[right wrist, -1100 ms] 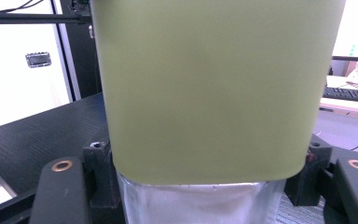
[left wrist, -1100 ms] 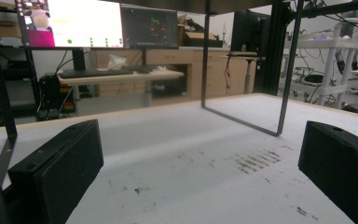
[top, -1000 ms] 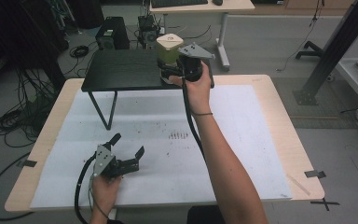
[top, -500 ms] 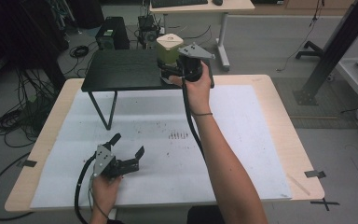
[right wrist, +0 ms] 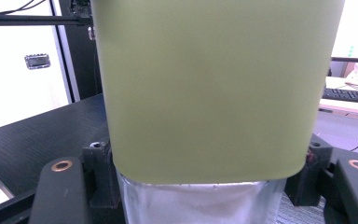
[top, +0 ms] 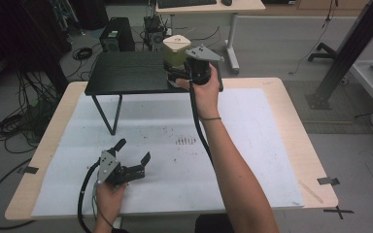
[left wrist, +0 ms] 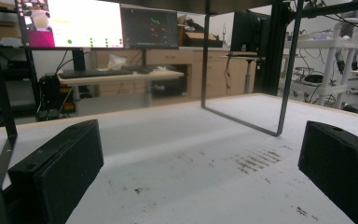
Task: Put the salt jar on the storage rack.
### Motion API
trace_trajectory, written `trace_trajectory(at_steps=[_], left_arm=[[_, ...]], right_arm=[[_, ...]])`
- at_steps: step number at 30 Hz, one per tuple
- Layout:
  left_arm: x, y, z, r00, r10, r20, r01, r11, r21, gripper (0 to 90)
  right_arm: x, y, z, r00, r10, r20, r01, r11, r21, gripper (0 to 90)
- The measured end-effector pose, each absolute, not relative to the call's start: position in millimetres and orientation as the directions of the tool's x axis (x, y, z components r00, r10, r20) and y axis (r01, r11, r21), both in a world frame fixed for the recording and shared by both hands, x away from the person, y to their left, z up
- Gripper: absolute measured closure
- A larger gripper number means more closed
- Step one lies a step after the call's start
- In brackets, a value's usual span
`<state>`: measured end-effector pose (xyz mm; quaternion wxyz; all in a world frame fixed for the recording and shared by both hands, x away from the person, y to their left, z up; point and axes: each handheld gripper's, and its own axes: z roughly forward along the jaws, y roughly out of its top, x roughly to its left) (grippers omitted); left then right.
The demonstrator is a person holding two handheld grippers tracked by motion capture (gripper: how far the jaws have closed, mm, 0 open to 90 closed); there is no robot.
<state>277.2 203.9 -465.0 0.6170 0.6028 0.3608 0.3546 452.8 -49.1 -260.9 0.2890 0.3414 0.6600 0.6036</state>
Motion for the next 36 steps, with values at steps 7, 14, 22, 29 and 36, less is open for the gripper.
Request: trace_trajectory(at_steps=[7,14,22,29,36], left_arm=[[277,204,-465,0.488,0.873,-0.018,-0.003,0.022,1.0,0.2],[277,204,-465,0.488,0.873,-0.018,-0.002,0.022,1.0,0.2],[277,204,-465,0.489,0.872,-0.018,-0.003,0.022,1.0,0.2],[277,204,-465,0.489,0.872,-0.018,-0.003,0.022,1.0,0.2],[277,204,-465,0.488,0.873,-0.018,-0.003,0.022,1.0,0.2]], right_arm=[[453,-49,-261,-0.6,0.799,0.041,0.103,0.027,0.994,29.4],[453,-49,-262,-0.607,0.793,0.056,0.105,0.01,0.994,25.0],[452,-46,-263,-0.61,0.79,0.054,0.111,0.018,0.994,14.7],[448,-46,-262,-0.605,0.795,0.053,0.104,0.012,0.995,8.8],[441,-50,-260,-0.607,0.793,0.051,0.087,0.003,0.996,8.0]])
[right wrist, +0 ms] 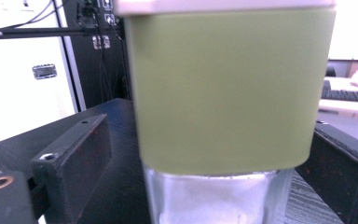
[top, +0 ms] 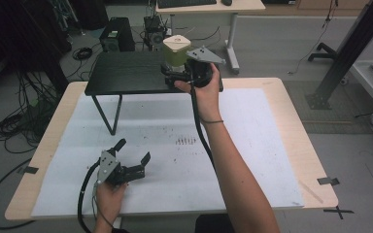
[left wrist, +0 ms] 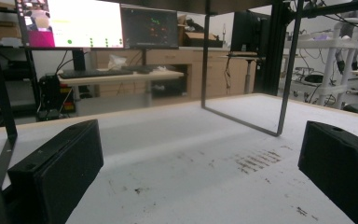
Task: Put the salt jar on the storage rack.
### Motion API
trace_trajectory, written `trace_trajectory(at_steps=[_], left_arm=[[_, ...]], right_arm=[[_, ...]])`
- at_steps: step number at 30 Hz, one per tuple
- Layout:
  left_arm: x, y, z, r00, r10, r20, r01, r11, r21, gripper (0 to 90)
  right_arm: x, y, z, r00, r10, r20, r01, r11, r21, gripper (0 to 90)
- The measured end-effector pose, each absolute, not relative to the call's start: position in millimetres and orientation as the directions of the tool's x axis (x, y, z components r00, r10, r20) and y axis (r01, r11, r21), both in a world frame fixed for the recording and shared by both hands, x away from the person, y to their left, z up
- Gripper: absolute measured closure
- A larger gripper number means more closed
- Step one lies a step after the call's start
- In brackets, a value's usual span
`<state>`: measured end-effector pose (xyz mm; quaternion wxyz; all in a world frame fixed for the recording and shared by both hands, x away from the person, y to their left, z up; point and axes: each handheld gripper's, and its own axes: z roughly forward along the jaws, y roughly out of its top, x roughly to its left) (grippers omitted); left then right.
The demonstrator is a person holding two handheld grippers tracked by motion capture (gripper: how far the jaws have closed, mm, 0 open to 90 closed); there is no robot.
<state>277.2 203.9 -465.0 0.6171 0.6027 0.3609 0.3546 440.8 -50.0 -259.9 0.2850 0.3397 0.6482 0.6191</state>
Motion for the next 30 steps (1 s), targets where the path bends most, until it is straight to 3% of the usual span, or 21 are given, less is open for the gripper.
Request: trace_trajectory(at_steps=[30], left_arm=[[277,204,-465,0.488,0.873,-0.019,0.0,0.022,1.0,0.2]], right_arm=[[368,-90,-294,-0.625,0.777,0.073,0.086,-0.025,0.996,8.0]])
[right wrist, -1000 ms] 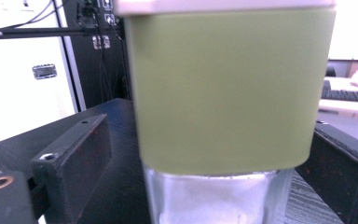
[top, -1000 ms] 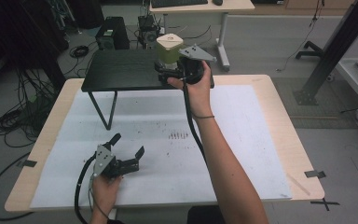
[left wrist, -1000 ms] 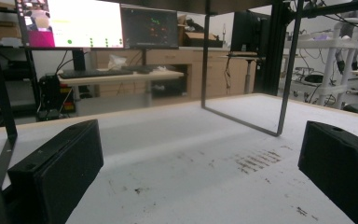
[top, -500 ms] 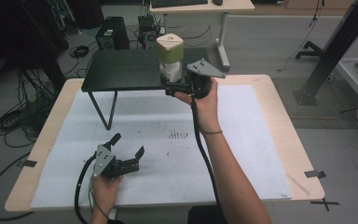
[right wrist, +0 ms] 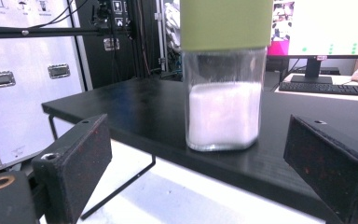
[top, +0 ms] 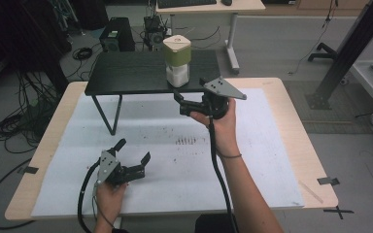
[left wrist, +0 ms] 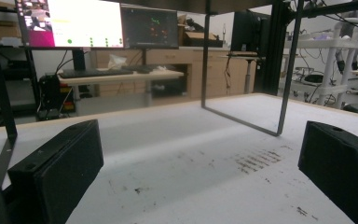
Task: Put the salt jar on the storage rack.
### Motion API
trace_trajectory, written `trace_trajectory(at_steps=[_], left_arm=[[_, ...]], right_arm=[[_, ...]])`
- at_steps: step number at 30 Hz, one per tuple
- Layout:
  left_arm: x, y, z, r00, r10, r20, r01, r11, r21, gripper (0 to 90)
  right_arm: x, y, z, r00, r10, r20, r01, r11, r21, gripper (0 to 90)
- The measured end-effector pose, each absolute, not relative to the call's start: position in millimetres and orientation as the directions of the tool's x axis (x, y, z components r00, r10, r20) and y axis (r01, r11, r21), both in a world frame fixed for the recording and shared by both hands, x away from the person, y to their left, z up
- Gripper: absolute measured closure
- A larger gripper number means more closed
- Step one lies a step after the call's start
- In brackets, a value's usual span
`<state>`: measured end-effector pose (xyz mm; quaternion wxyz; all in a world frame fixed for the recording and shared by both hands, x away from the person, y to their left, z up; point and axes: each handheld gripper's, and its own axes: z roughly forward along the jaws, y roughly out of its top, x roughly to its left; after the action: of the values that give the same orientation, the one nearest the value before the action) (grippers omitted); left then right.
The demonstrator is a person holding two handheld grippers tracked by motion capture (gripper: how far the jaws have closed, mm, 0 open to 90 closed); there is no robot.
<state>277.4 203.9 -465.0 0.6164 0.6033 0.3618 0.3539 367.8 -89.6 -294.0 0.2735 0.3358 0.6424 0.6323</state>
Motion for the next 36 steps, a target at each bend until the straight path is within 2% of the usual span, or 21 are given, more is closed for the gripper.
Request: trace_trajectory(at_steps=[13,36], left_arm=[[277,204,-465,0.489,0.872,-0.019,0.001,0.021,1.0,0.2],[277,204,-465,0.488,0.873,-0.017,-0.003,0.021,1.0,0.2]], right_arm=[[341,-105,-326,-0.622,0.781,0.062,0.099,0.0,0.995,7.2],[303,-130,-383,-0.626,0.773,0.102,0.079,-0.067,0.995,4.4]])
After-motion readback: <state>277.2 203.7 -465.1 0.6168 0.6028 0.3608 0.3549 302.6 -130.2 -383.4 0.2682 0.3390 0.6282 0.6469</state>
